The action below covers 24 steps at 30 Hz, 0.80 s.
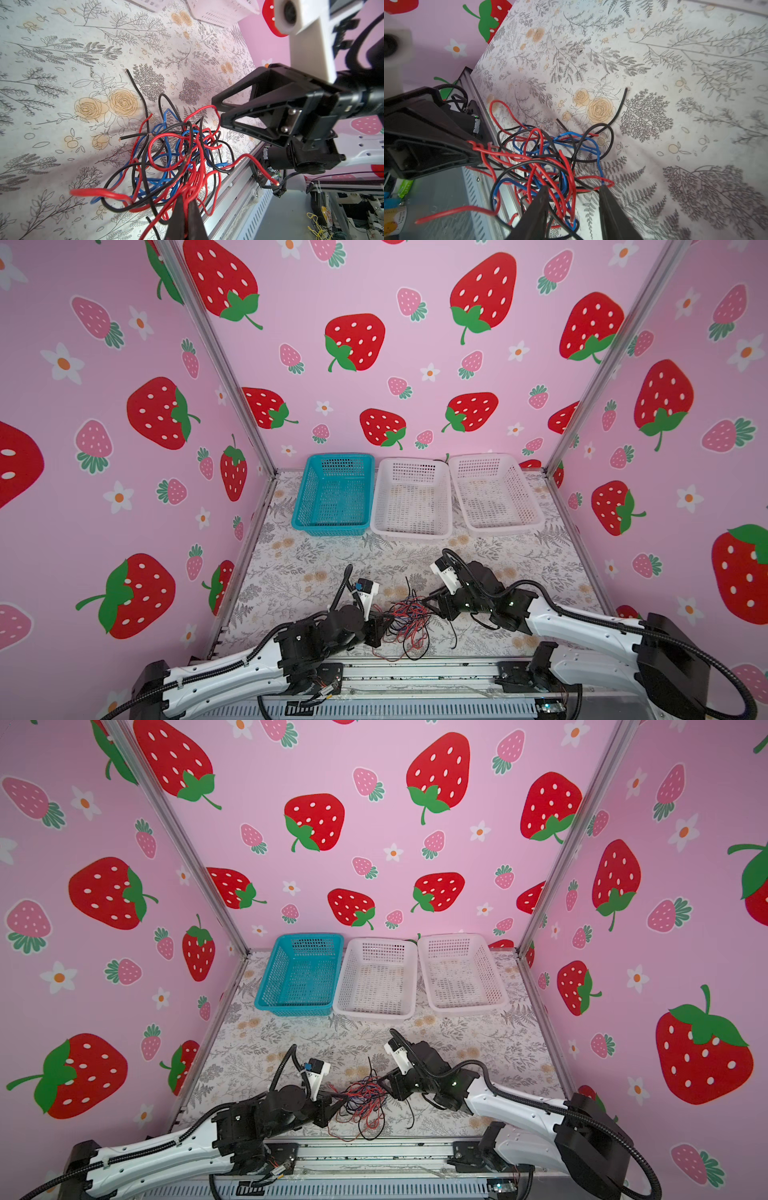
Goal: Untangle the cables
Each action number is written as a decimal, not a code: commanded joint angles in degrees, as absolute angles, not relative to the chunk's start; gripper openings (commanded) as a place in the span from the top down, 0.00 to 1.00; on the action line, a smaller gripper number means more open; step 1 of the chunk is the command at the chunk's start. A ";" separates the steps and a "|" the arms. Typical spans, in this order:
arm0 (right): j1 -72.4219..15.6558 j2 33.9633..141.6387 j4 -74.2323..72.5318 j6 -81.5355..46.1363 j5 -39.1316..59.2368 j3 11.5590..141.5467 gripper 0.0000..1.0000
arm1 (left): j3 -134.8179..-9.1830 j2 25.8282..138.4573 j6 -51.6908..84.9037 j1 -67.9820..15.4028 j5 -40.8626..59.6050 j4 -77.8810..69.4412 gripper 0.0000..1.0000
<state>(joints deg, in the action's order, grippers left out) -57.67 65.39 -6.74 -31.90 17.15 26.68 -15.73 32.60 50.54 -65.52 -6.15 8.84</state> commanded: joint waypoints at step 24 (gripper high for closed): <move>-53.02 45.49 15.43 -26.92 -8.52 40.57 1.00 | -14.31 32.48 52.91 -65.65 -10.68 15.21 1.00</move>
<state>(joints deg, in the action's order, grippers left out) -55.44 48.25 10.61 -28.77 -0.64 36.53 -15.66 32.38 51.90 -65.54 -8.75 9.13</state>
